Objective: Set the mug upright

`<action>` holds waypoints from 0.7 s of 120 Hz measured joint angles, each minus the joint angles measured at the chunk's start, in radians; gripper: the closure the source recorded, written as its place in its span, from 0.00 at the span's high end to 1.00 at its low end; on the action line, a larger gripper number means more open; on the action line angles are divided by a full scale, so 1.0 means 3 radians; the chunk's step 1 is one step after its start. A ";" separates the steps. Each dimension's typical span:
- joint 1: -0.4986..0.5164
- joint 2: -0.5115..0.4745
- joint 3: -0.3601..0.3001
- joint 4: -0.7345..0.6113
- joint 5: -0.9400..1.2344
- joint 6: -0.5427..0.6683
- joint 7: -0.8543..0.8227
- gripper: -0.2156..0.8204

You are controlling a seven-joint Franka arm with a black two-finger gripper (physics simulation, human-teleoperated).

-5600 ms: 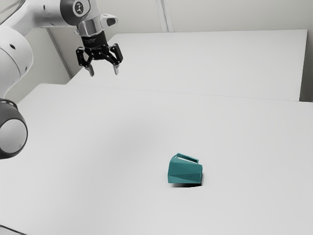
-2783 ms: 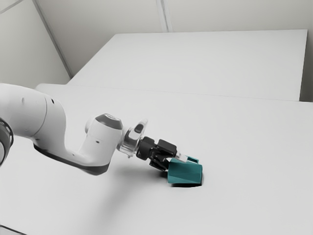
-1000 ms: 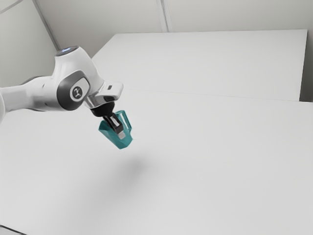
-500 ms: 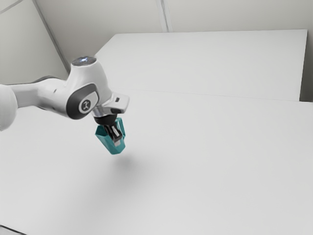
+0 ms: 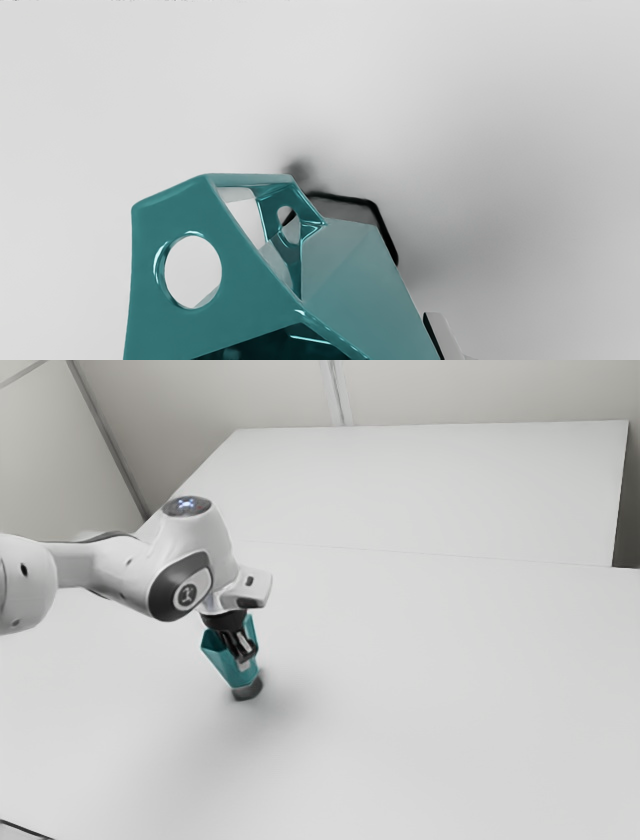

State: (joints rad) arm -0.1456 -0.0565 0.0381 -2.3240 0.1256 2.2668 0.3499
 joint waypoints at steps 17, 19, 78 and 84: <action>-0.0014 0.0055 -0.0001 -0.0001 0.0003 0.0054 -0.0037 0.06; -0.0016 0.0059 -0.0001 -0.0001 0.0003 0.0059 -0.0041 0.06; -0.0032 0.0170 -0.0008 -0.0047 0.0010 0.0164 -0.0118 0.06; -0.0029 0.0177 -0.0012 -0.0049 0.0010 0.0179 -0.0123 0.06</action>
State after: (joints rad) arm -0.1543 -0.0036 0.0345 -2.3388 0.1286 2.3205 0.3129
